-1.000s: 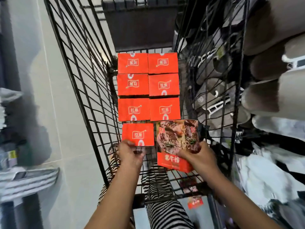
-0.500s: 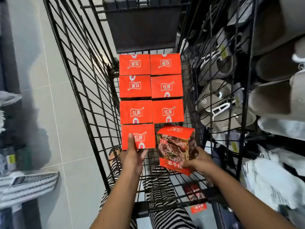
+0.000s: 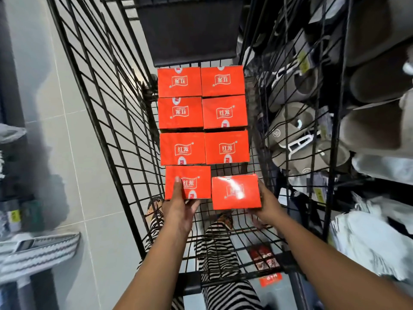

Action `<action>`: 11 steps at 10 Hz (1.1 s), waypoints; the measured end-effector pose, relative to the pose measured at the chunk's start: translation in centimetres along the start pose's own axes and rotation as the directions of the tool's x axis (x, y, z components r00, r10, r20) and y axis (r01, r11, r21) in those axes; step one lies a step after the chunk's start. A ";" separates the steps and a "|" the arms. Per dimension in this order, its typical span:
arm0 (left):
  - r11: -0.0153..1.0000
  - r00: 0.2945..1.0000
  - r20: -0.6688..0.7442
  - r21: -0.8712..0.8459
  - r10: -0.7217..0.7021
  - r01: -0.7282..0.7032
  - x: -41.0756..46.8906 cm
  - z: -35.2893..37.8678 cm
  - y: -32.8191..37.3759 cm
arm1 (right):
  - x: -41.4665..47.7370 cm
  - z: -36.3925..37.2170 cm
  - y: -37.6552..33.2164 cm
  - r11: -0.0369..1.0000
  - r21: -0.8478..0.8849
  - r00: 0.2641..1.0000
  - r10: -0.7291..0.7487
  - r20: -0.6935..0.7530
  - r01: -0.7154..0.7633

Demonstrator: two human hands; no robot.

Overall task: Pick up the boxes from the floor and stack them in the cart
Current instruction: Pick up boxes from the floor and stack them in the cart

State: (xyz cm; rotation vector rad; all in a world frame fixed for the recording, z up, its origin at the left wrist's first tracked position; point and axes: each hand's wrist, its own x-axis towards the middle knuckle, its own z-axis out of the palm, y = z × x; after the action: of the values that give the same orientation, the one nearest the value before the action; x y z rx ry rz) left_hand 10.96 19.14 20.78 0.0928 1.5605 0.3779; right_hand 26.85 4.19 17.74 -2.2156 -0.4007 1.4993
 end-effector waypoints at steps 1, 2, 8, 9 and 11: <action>1.000 0.999 -0.030 -0.022 0.015 -0.016 0.2 0.0 0.0 | 0.0 0.0 0.2 1.000 -0.007 1.000 0.015 -0.010 -0.015; 0.999 0.998 -0.059 -0.032 0.022 -0.024 0.4 -0.1 0.0 | 0.5 -0.1 1.0 1.000 -0.017 1.000 0.015 -0.020 -0.016; 0.994 1.000 -0.017 -0.105 -0.009 0.007 0.9 0.1 0.1 | 4.3 3.0 -1.3 0.976 0.211 0.982 0.085 -0.167 -0.048; 0.992 0.999 -0.019 -0.116 -0.045 0.042 0.4 0.7 0.5 | 3.8 3.4 -1.8 0.969 0.229 0.969 0.142 -0.200 -0.095; 0.960 0.967 -0.063 0.122 -0.247 0.253 -2.8 3.6 2.6 | 0.0 2.4 -3.6 0.954 0.209 0.959 0.248 -0.134 -0.217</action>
State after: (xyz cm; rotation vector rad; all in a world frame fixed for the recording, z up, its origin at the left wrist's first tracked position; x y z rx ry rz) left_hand 14.16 21.41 24.30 -0.0141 1.6198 0.0796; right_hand 24.67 7.74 18.77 -2.2656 0.0583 1.3936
